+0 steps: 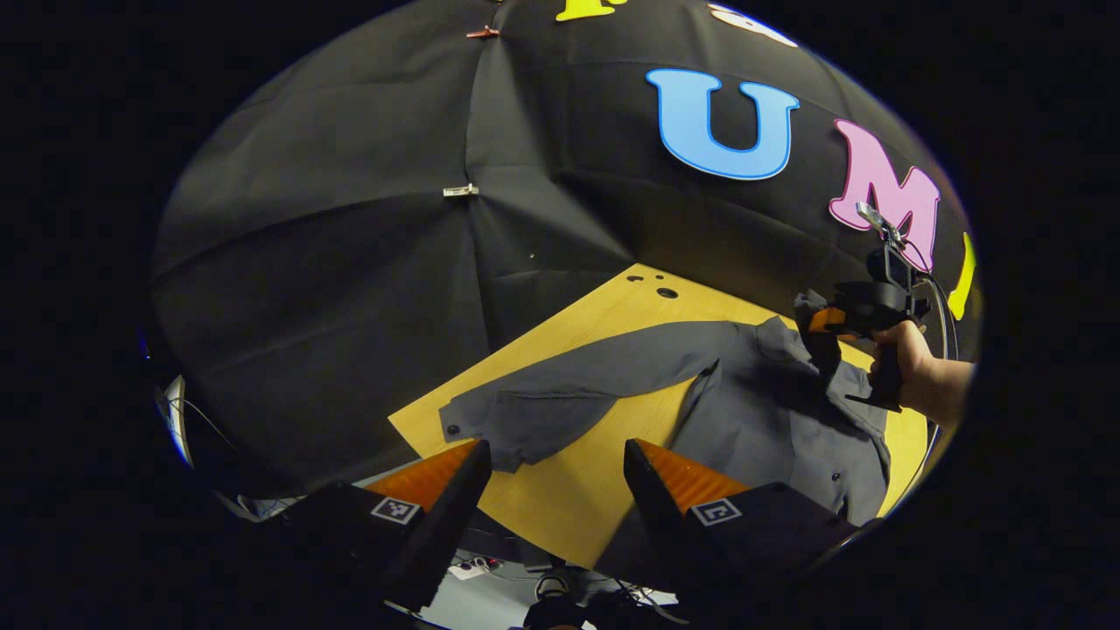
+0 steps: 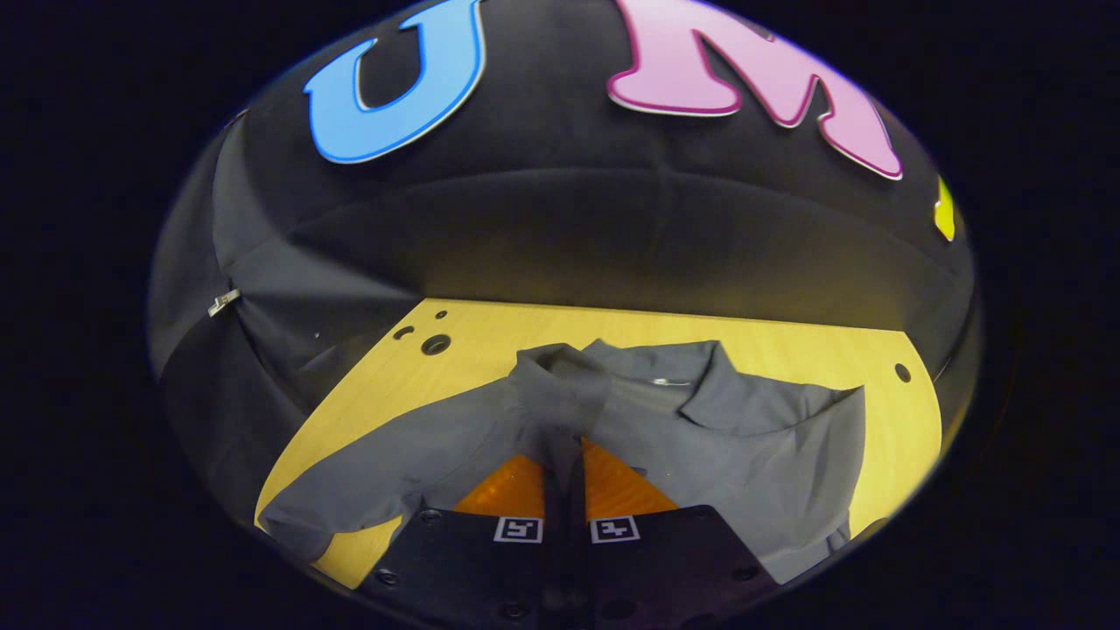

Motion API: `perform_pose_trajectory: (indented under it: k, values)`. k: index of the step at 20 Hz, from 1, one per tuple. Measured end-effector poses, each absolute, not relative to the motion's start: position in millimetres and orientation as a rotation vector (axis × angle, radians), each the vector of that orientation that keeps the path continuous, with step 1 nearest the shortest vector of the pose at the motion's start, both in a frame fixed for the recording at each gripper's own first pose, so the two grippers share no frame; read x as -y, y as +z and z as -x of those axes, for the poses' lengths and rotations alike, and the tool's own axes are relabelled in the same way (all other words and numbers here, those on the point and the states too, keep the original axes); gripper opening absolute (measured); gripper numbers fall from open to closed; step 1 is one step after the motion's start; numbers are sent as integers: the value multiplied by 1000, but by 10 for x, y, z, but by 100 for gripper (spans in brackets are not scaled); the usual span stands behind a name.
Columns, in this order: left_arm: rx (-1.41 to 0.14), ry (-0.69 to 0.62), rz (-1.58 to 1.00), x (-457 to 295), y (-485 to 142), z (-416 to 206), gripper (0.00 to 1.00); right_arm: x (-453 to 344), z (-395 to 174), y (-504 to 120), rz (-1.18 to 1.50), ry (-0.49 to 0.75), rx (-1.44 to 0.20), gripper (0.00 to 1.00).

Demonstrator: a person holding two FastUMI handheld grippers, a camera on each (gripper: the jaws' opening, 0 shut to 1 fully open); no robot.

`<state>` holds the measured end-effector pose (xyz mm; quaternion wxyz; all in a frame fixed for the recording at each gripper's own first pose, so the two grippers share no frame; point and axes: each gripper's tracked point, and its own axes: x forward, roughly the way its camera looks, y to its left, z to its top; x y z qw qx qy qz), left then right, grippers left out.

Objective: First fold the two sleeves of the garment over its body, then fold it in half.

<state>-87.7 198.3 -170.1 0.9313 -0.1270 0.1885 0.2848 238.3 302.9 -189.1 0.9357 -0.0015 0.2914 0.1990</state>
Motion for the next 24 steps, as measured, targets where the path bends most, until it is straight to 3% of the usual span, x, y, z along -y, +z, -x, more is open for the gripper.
perform_pose_trajectory:
  k: [2,9,11,14,15,16,17,18,19,24]
  values:
    - [-395,599,277,-2054,-1784,926,96,-3206,-2321,-2017,19,428,-611,0]
    - [-384,662,289,-2422,-1815,1078,96,-3491,-2047,-2499,51,431,-710,21]
    - [-378,698,287,-2574,-1825,1141,96,-3501,-1978,-2523,22,429,-724,34]
    - [-366,713,289,-2751,-1843,1148,96,-3456,-1878,-2442,10,433,-722,72]
    - [-363,717,292,-2817,-1859,1148,96,-3419,-1817,-2412,16,438,-719,74]
    - [-362,722,298,-2887,-1885,1159,96,-3354,-1766,-2365,25,435,-714,91]
    - [-361,727,305,-2970,-1912,1148,96,-3284,-1710,-2325,33,429,-705,96]
    - [-363,728,313,-3042,-1955,1130,100,-3199,-1635,-2263,39,425,-695,100]
    - [-370,726,321,-3105,-1990,1107,96,-3131,-1569,-2244,47,419,-688,100]
    - [-417,687,350,-3329,-2253,840,97,-2635,-1036,-2113,102,412,-676,99]
